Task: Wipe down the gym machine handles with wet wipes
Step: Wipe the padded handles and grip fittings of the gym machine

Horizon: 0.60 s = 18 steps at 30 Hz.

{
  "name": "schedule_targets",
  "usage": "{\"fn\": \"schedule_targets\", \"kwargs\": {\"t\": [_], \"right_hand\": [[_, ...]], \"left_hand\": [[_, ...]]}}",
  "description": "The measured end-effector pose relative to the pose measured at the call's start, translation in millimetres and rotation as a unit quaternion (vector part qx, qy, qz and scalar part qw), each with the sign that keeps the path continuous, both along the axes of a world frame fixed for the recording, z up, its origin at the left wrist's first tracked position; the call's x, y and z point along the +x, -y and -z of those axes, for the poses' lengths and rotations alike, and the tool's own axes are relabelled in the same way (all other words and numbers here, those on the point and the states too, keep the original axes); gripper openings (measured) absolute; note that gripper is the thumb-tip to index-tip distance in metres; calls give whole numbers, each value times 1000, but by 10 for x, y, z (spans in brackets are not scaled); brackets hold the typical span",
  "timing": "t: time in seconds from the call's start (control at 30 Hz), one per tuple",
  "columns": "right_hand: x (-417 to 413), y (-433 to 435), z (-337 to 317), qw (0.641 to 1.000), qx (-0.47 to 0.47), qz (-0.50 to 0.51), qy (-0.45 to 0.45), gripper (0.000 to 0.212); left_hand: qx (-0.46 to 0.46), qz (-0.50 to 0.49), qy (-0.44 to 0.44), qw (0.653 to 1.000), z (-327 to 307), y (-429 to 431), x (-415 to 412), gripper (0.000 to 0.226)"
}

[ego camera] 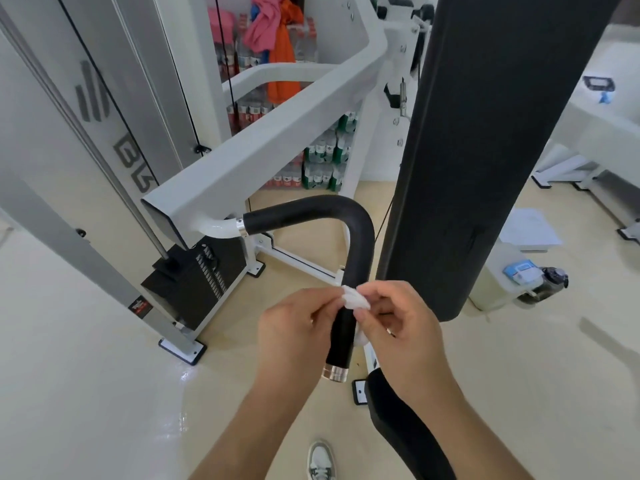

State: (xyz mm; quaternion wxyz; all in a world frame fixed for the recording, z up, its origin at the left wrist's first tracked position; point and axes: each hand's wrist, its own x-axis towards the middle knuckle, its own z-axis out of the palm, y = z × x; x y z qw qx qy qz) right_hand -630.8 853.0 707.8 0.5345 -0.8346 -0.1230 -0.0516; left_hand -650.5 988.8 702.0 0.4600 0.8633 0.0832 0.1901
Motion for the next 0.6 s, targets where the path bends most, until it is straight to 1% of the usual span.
{"fn": "schedule_targets", "kwargs": {"t": [0.1,0.2,0.3,0.37,0.4,0.43,0.5,0.6], "right_hand": [[68,-21,-10,998,-11,21,52,11],[328,-49,-18,991,-17,64,112,11],[315,-62,23,990,15,98,104,16],[110,-56,99,990,15,96,100,22],[11,-55,131,990,13,93,103,23],[-32,-54,154,990,12,92,107,21],[68,-59,138,989,23,102,108,16],[320,-88,27,983,34,141,114,18]], "left_hand": [[-19,-3,-20,1000,-39,3,155,19],[-40,1,-22,999,-98,33,263,18],[-13,3,-15,1000,-98,48,132,12],[-23,12,-36,999,-94,40,8,5],[-19,14,-56,998,-103,38,-14,5],[-1,16,-74,997,-123,36,3,10],[17,21,-83,996,-174,39,101,12],[-35,7,-73,997,-271,89,286,6]]}}
